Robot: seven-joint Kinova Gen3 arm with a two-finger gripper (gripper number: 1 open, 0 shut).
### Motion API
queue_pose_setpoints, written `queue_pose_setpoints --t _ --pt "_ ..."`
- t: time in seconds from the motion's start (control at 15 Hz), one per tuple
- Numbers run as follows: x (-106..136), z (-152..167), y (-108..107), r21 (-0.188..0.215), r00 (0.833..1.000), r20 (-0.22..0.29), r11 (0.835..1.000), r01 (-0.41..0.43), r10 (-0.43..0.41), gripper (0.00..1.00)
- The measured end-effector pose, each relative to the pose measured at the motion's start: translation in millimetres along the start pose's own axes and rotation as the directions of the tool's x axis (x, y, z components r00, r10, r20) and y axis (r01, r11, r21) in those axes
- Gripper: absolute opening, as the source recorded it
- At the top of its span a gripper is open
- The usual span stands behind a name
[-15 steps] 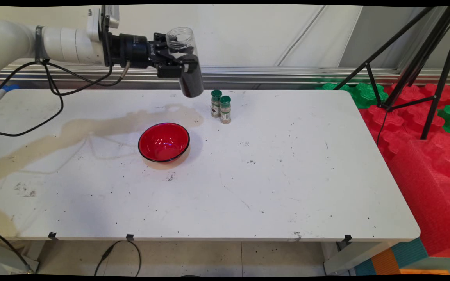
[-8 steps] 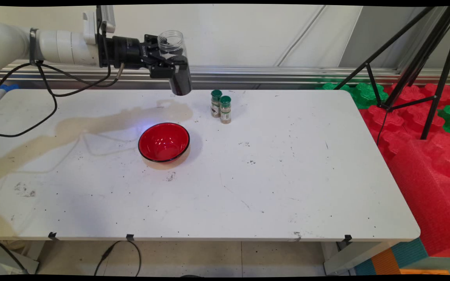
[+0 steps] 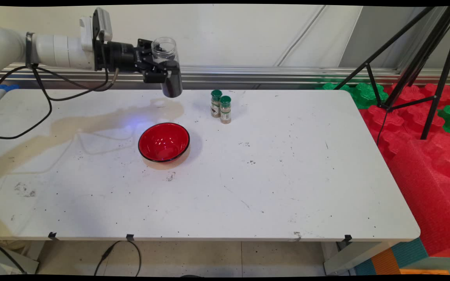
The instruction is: Pour the black seasoning powder in the red bowl
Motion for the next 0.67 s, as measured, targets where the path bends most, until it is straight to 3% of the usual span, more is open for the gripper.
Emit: queue_pose_setpoints --t 0.33,0.67 --pt "-18.9 -9.5 -3.2 -0.007 0.998 0.041 0.999 -0.053 0.054 0.0" --pt "-31.5 -14.2 -5.0 -0.05 0.992 0.061 0.993 -0.107 0.11 0.0"
